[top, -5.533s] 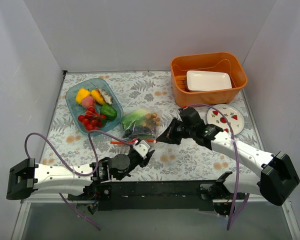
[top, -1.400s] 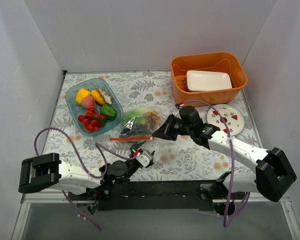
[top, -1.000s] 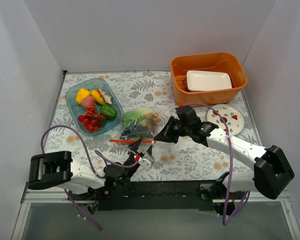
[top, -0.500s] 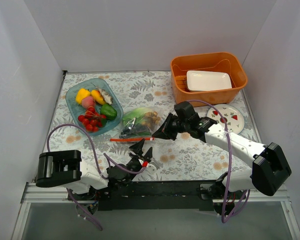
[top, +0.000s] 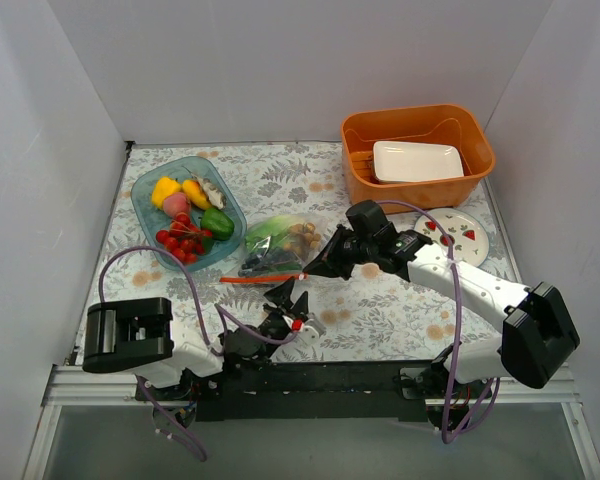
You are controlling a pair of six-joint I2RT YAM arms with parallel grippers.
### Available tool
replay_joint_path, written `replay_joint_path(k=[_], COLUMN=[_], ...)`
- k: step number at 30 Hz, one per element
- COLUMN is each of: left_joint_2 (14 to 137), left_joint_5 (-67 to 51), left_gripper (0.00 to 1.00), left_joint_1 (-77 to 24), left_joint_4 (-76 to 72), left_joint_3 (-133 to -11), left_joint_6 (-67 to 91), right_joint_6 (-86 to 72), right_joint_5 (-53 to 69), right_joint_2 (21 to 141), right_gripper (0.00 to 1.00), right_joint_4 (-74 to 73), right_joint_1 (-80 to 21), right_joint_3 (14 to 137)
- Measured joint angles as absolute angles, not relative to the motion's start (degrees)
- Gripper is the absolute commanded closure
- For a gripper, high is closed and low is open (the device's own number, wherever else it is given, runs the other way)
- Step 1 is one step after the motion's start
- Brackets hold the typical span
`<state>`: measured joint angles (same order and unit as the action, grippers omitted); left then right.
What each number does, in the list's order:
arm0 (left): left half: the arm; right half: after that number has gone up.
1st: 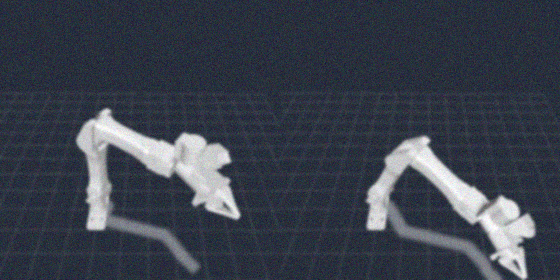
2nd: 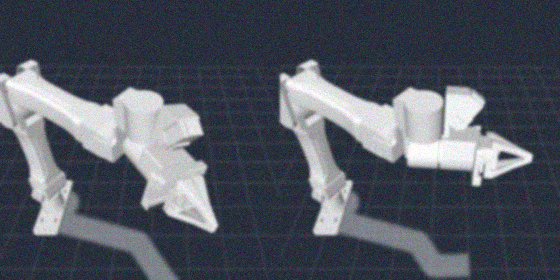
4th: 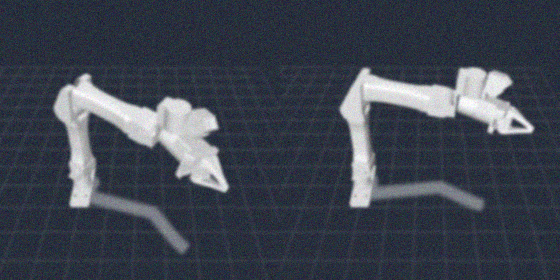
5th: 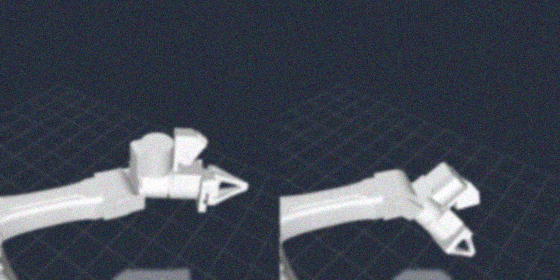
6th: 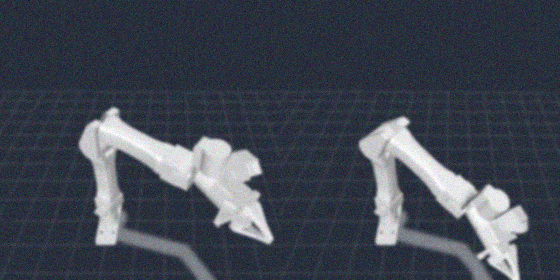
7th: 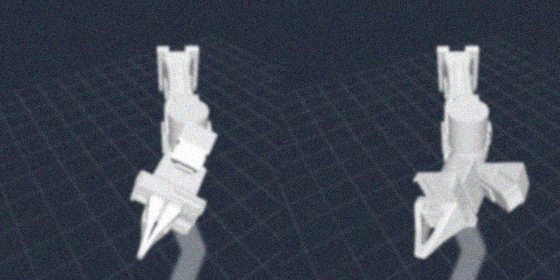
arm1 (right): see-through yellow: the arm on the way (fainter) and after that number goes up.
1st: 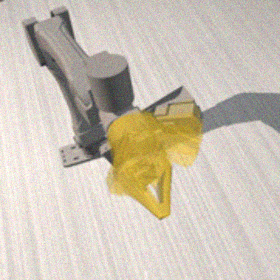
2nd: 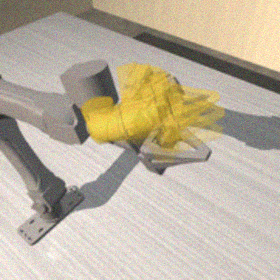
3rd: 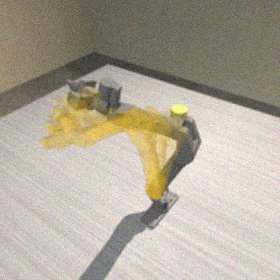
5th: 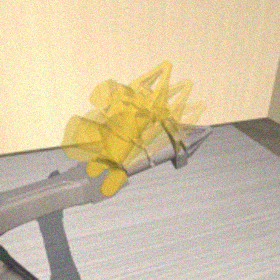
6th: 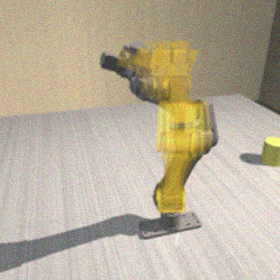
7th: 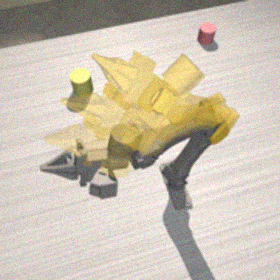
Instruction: Open the zip-top bag and remove the fake food
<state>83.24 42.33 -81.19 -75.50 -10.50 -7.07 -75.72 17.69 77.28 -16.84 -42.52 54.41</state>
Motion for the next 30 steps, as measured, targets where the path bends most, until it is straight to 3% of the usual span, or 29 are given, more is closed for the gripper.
replay_joint_path(k=[16, 30], left_joint_2=[77.6, 77.4], left_joint_5=[38.7, 37.0], left_gripper=[0.60, 0.59], left_joint_1=[-78.3, -78.2], left_joint_4=[-75.9, -75.7], left_joint_3=[-11.1, -11.3], left_joint_6=[-1.1, 2.5], right_joint_6=[-77.9, -78.3], right_joint_5=[17.9, 18.0], right_joint_2=[79.3, 79.7], right_gripper=[0.99, 0.99], right_joint_4=[-17.0, -17.0], right_joint_1=[-42.9, -42.9], right_joint_3=[55.5, 56.2])
